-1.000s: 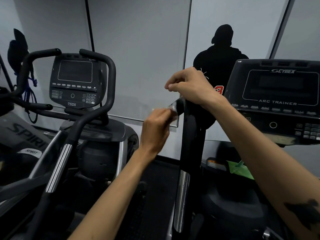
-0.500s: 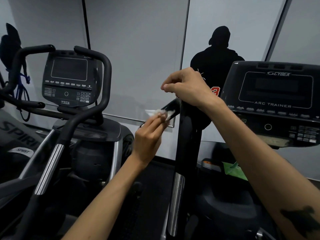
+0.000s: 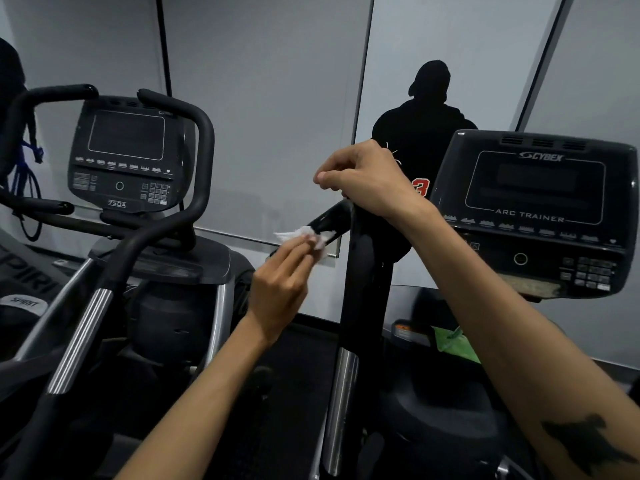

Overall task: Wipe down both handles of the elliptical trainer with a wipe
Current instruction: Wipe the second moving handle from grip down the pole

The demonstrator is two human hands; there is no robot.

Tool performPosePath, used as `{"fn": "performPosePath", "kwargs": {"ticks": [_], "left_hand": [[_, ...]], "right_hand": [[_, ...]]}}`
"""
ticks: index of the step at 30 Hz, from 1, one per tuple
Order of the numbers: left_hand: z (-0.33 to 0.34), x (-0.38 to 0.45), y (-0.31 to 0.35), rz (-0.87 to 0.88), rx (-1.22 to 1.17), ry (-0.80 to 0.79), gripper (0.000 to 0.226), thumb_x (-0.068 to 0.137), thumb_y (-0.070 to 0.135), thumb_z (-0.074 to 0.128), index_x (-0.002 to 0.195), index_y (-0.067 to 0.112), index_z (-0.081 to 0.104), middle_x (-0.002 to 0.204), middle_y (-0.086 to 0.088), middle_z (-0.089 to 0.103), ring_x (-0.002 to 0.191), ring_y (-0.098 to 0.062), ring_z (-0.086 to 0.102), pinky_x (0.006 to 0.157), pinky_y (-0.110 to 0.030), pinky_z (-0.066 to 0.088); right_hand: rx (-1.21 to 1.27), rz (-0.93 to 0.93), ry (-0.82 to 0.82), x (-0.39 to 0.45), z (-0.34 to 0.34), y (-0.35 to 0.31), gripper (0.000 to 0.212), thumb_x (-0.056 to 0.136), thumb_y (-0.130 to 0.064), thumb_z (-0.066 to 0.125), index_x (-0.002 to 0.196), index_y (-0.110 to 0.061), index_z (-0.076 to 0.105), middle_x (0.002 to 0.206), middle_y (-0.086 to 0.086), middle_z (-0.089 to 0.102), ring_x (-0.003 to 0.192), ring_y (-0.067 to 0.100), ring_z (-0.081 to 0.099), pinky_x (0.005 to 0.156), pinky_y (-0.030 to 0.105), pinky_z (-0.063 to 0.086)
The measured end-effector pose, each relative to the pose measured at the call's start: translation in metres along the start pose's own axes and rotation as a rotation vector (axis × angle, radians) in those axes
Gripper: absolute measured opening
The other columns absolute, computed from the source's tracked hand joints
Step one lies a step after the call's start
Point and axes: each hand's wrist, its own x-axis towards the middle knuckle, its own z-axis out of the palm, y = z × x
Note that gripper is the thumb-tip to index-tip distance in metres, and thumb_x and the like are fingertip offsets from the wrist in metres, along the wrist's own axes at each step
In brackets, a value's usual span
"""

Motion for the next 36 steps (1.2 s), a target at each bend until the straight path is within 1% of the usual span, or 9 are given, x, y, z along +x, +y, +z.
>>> {"fn": "performPosePath", "kwargs": {"ticks": [2, 4, 7, 10, 14, 20, 26, 31, 36], "left_hand": [[-0.012, -0.005, -0.011, -0.223, -0.021, -0.043, 0.020, 0.091, -0.010, 0.061, 0.104, 0.000, 0.073, 0.098, -0.012, 0.073, 0.095, -0.022, 0.066, 0.078, -0.033, 0.054], [-0.019, 0.001, -0.023, -0.583, -0.064, -0.146, 0.009, 0.095, 0.000, 0.062, 0.096, 0.004, 0.070, 0.081, -0.012, 0.069, 0.077, -0.028, 0.064, 0.065, -0.037, 0.046], [-0.017, 0.012, -0.042, -1.163, -0.447, -0.383, 0.016, 0.095, 0.006, 0.062, 0.083, 0.009, 0.071, 0.072, -0.008, 0.067, 0.068, -0.018, 0.067, 0.056, -0.022, 0.047], [-0.013, 0.010, -0.039, -1.490, -0.786, -0.166, 0.022, 0.098, -0.001, 0.056, 0.082, 0.008, 0.068, 0.081, -0.012, 0.066, 0.072, -0.021, 0.063, 0.053, -0.022, 0.054], [-0.019, -0.007, -0.008, -1.740, -0.932, 0.040, 0.023, 0.099, -0.008, 0.053, 0.080, 0.001, 0.062, 0.090, -0.015, 0.063, 0.081, -0.022, 0.066, 0.060, -0.021, 0.060], [-0.021, 0.004, -0.018, -1.741, -0.743, 0.129, 0.020, 0.093, 0.001, 0.064, 0.076, 0.011, 0.068, 0.078, -0.008, 0.066, 0.075, -0.023, 0.063, 0.064, -0.031, 0.055], [-0.030, 0.043, 0.007, -1.159, -0.396, -0.121, 0.008, 0.090, 0.026, 0.075, 0.084, 0.019, 0.076, 0.073, 0.011, 0.071, 0.069, -0.004, 0.066, 0.068, -0.016, 0.050], [0.001, 0.086, 0.032, -0.972, -0.458, -0.062, 0.008, 0.089, 0.010, 0.072, 0.090, 0.014, 0.079, 0.086, 0.002, 0.077, 0.082, -0.011, 0.072, 0.078, -0.022, 0.054], [0.002, 0.053, 0.042, -0.709, -0.470, 0.010, 0.021, 0.084, -0.005, 0.072, 0.100, 0.009, 0.075, 0.095, 0.003, 0.073, 0.089, -0.018, 0.070, 0.077, -0.041, 0.057]], "right_hand": [[0.009, 0.004, 0.000, 0.000, 0.000, 0.000, 0.013, 0.087, -0.018, 0.068, 0.086, -0.017, 0.081, 0.083, 0.004, 0.077, 0.090, 0.017, 0.069, 0.085, 0.038, 0.058], [0.010, 0.002, 0.002, 0.000, 0.000, -0.001, 0.013, 0.087, -0.017, 0.068, 0.085, -0.017, 0.081, 0.082, 0.002, 0.076, 0.089, 0.017, 0.069, 0.084, 0.038, 0.058], [-0.004, 0.004, -0.010, 0.000, 0.000, -0.002, 0.013, 0.088, -0.018, 0.069, 0.085, -0.017, 0.081, 0.081, 0.000, 0.076, 0.090, 0.017, 0.070, 0.086, 0.039, 0.058], [0.002, 0.003, -0.007, 0.000, -0.001, -0.003, 0.012, 0.088, -0.019, 0.069, 0.086, -0.017, 0.081, 0.081, -0.001, 0.077, 0.091, 0.020, 0.070, 0.087, 0.043, 0.058], [0.014, 0.006, -0.007, -0.001, -0.001, -0.002, 0.012, 0.089, -0.020, 0.070, 0.085, -0.017, 0.081, 0.080, -0.001, 0.077, 0.090, 0.021, 0.071, 0.088, 0.045, 0.058], [0.036, 0.017, 0.007, 0.000, 0.000, -0.002, 0.013, 0.088, -0.019, 0.069, 0.084, -0.017, 0.081, 0.078, -0.002, 0.077, 0.088, 0.017, 0.072, 0.086, 0.041, 0.059], [0.083, 0.027, 0.018, 0.001, 0.000, -0.001, 0.012, 0.088, -0.018, 0.070, 0.085, -0.014, 0.081, 0.079, 0.001, 0.078, 0.088, 0.018, 0.073, 0.084, 0.033, 0.058], [0.127, 0.062, 0.120, 0.003, 0.001, 0.004, 0.015, 0.079, -0.008, 0.070, 0.084, -0.017, 0.081, 0.075, -0.003, 0.076, 0.080, 0.010, 0.068, 0.088, 0.036, 0.058], [0.245, 0.141, 0.203, 0.002, -0.001, 0.008, 0.018, 0.079, -0.007, 0.068, 0.083, -0.019, 0.080, 0.084, -0.001, 0.077, 0.089, 0.013, 0.070, 0.089, 0.034, 0.057]]}}
